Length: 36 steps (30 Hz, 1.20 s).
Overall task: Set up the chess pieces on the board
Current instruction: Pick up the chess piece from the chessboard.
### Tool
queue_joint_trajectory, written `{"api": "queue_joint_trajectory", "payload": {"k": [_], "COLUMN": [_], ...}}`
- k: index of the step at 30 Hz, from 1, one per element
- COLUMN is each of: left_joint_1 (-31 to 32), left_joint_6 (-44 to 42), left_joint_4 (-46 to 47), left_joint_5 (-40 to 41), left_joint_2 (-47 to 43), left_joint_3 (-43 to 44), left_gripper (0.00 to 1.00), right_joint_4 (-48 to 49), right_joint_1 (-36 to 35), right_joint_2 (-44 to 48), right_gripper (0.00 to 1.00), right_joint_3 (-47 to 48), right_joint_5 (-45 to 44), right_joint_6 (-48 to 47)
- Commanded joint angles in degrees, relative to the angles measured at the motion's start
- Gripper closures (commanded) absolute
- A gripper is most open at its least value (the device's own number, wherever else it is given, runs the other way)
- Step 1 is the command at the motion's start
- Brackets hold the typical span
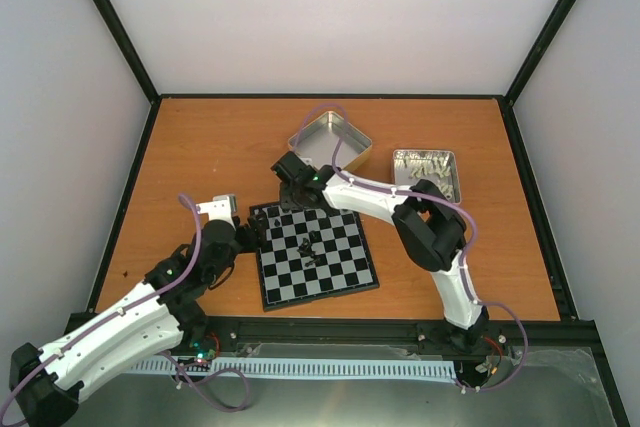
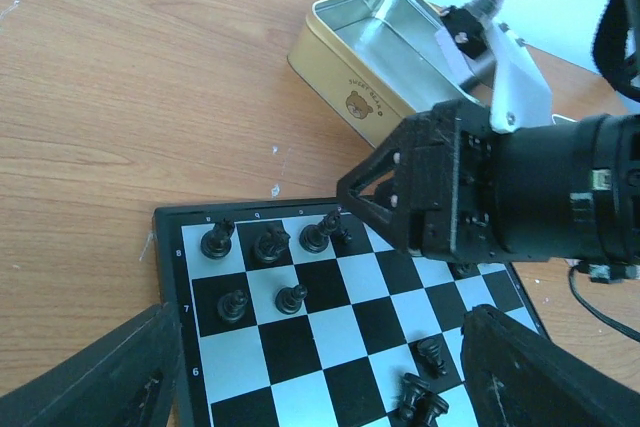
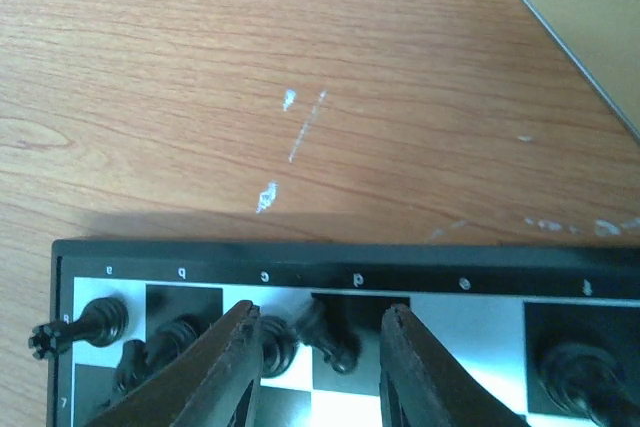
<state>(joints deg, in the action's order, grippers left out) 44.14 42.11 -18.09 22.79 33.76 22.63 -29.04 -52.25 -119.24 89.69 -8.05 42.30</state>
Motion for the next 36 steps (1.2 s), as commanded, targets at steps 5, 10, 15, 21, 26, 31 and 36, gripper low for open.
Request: {"api": "queue_joint_trajectory", "payload": {"k": [5,10,15,21,26,31,36], "left_joint_1": [-0.22,-0.21,-0.28,-0.33,-0.37,-0.37,-0.46], "left_joint_6": [-0.55,-0.45,-0.57,-0.64,-0.76,-0.97,-1.31], "left_joint_4": [-1.56,-1.8,-1.73,-1.56,-1.51,-1.79,-1.89], "left_joint_5": [1.18,1.23,1.23,1.29,1.46,1.73,2.11], "left_joint_2": [-1.16,-1.72,-1.77,-1.74,-1.82,-2.18,-2.36], "left_joint_3": [0.82,0.66,0.66,0.57,0.57,0.67,0.9], "left_gripper": [0.22,0.22,0.22,0.22,0.22,0.22,0.22], "right_joint_4": [-5.32,-6.54,-7.84,-8.62,-7.68,-8.22,-10.8], "right_joint_1": [0.14,0.22,0.22,0.22,0.3,0.54,0.75], "right_joint_2": [-4.68,-4.38,-4.51,-4.42,-3.99,-5.12,-8.34], "right_gripper": [0.68,0.74,0.75,0.75,0.74,0.74,0.74], "right_joint_3": [6.15,6.1,6.65,7.34,7.85,10.02,13.58], "right_joint_5": [0.15,0.52,1.85,2.47,1.12,0.38,0.96], "right_joint_6": [-0.97,-0.02,-0.95,-1.3,0.2,1.23,0.75]}}
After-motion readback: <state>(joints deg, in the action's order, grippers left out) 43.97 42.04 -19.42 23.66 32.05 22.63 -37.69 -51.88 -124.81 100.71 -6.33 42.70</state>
